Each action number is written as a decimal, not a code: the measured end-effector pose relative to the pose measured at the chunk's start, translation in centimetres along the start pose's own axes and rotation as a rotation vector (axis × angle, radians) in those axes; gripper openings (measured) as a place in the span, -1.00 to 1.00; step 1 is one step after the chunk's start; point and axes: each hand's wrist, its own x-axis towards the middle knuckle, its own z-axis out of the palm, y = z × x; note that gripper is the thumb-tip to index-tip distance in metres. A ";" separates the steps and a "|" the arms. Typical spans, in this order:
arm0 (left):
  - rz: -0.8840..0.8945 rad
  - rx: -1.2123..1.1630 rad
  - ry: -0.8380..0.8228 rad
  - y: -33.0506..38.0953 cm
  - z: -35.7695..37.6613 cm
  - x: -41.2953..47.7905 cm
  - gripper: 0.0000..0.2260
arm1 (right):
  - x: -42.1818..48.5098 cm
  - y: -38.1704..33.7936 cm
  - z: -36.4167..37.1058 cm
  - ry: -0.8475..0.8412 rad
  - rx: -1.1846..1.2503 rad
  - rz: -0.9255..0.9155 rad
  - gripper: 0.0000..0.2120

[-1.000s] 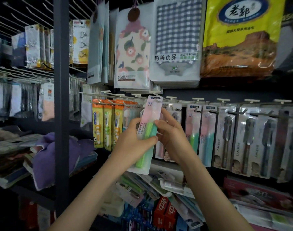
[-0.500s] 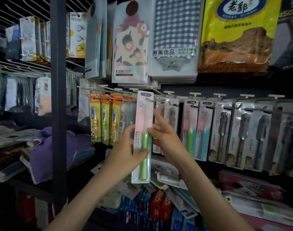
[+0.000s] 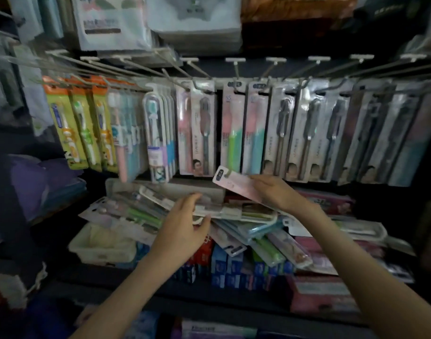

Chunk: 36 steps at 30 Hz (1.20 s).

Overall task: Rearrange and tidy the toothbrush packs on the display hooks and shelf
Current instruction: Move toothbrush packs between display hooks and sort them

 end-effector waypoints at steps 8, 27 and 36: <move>0.144 0.123 -0.098 1.6 7.1 2.8 -0.48 | 0.7 6.3 0.7 0.001 -0.683 -0.129 -0.62; 0.142 0.195 -0.102 0.4 8.6 4.8 -0.55 | 1.5 7.0 0.8 0.138 -0.775 -0.366 -0.68; 0.213 0.160 0.195 0.1 6.0 5.4 -0.59 | 1.0 0.9 3.5 0.528 -0.555 -0.544 -0.74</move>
